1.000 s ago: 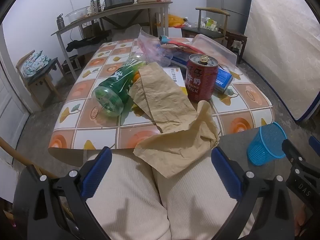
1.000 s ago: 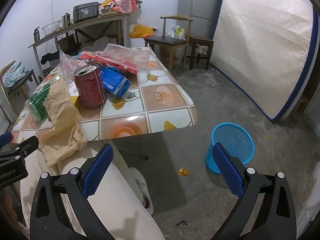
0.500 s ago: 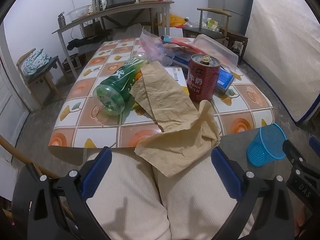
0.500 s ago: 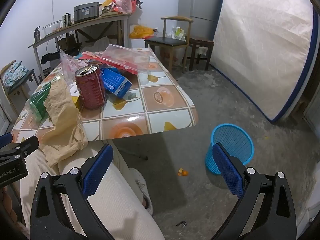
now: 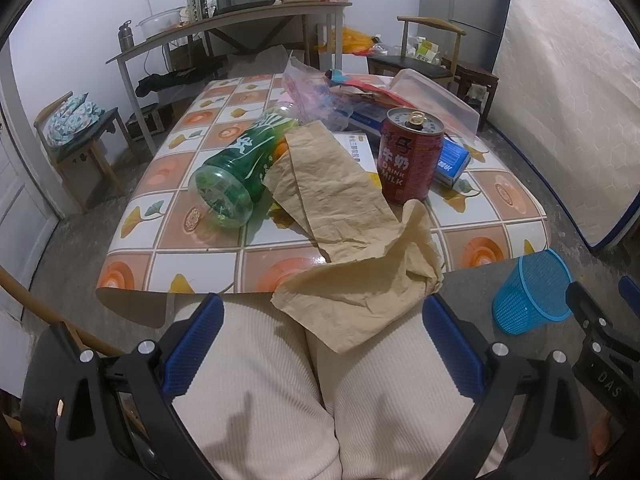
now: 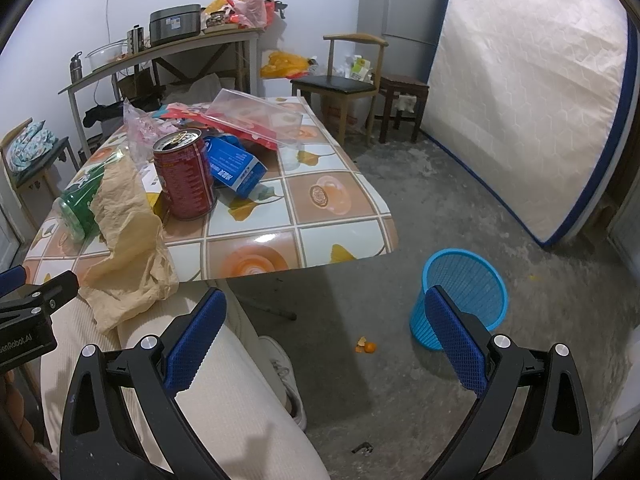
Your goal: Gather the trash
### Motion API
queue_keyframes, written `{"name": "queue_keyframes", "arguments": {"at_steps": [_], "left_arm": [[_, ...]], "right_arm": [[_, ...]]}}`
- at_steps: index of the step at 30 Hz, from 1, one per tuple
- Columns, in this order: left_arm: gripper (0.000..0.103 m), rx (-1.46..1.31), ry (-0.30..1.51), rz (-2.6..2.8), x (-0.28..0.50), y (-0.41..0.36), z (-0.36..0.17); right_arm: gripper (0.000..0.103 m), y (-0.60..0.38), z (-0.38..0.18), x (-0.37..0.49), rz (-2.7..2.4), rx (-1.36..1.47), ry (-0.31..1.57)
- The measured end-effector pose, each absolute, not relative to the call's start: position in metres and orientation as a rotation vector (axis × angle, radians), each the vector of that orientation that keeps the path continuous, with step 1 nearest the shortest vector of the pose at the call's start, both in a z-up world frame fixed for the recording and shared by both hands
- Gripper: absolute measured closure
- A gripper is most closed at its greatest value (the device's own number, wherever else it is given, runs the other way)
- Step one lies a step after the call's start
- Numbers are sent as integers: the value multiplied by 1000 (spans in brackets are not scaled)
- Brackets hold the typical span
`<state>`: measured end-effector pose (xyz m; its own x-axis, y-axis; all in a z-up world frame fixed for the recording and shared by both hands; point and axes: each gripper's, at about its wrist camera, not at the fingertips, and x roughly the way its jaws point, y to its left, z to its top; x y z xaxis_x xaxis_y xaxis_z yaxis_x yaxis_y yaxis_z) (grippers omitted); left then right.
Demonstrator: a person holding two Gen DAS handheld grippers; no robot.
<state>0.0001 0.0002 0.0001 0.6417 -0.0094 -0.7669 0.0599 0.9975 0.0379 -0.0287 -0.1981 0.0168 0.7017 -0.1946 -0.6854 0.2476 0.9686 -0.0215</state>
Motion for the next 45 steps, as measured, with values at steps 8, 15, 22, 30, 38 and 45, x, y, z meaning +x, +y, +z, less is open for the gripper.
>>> {"name": "queue_keyframes", "arguments": {"at_steps": [8, 15, 22, 30, 38, 45], "left_arm": [[6, 60, 875, -39, 0, 0, 0], [6, 59, 877, -39, 3, -1, -1], [6, 56, 879, -39, 1, 3, -1], [6, 52, 880, -42, 1, 4, -1], [6, 31, 852, -20, 4, 13, 1], [6, -16, 774, -32, 9, 47, 10]], "right_arm": [[8, -197, 20, -28, -244, 74, 753], [8, -196, 18, -28, -244, 74, 753], [8, -197, 16, -28, -244, 72, 752], [8, -196, 21, -26, -238, 77, 751], [8, -202, 30, -11, -206, 50, 670], [8, -197, 41, 8, -93, 70, 586]]}}
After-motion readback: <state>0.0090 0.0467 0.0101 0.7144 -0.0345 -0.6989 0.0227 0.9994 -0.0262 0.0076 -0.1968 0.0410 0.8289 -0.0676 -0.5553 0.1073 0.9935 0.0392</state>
